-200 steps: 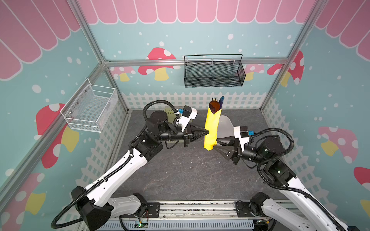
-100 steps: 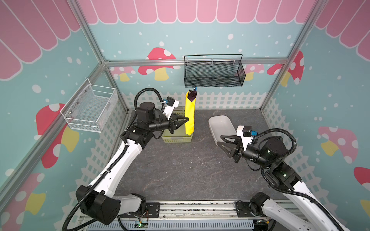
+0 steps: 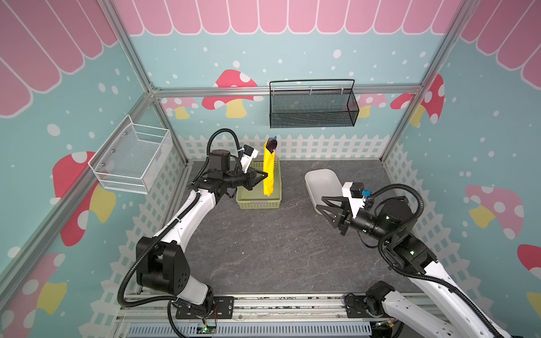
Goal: Place the utensils on the paper napkin and roll it up
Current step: 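Carry the wrapped bundle with the left gripper over the light green basket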
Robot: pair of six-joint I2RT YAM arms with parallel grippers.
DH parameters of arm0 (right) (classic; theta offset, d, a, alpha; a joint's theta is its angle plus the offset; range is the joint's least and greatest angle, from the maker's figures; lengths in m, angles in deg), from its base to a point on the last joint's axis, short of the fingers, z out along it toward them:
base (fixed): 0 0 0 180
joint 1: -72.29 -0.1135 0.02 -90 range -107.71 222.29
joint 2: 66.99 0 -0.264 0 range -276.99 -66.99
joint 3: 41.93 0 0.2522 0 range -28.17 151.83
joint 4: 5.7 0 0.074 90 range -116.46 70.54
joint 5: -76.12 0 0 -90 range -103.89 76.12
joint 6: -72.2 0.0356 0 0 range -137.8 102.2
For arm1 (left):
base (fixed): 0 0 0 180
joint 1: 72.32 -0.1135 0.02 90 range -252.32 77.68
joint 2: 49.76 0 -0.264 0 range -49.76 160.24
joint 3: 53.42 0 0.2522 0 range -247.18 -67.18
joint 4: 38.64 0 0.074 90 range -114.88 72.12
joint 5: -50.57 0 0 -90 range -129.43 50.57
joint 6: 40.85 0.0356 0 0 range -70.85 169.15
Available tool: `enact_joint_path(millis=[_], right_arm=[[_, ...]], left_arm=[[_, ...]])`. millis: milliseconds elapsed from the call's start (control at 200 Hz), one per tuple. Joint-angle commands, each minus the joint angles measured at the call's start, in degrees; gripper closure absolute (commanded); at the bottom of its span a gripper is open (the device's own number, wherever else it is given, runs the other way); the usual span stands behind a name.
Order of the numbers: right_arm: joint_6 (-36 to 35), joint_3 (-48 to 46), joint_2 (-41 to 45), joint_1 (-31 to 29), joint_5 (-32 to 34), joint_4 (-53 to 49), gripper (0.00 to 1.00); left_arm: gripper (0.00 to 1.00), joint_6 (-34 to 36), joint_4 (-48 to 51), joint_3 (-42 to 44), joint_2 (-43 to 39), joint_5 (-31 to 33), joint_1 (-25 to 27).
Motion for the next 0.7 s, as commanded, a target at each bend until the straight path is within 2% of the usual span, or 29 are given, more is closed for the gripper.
enact_joint_path(millis=[0, 125, 265, 695], right_arm=[[-1.9, -2.2, -1.0, 1.0, 1.5, -0.2, 0.63], [-1.4, -3.6, -2.1, 1.6, 7.2, -1.2, 0.63], [-1.4, -4.6, -2.3, 2.3, 9.6, -1.6, 0.62], [-1.5, -5.3, -3.6, 3.2, 9.0, -1.6, 0.61]], left_arm=[[1.00, 3.2, -1.3, -3.4, 2.3, -0.1, -0.8], [1.00, 2.5, -1.4, -4.8, 6.7, -0.5, -1.7], [1.00, 0.9, -2.6, -6.3, 11.5, -1.0, -2.4], [1.00, -1.7, -1.3, -14.7, 27.4, -2.3, -3.4]])
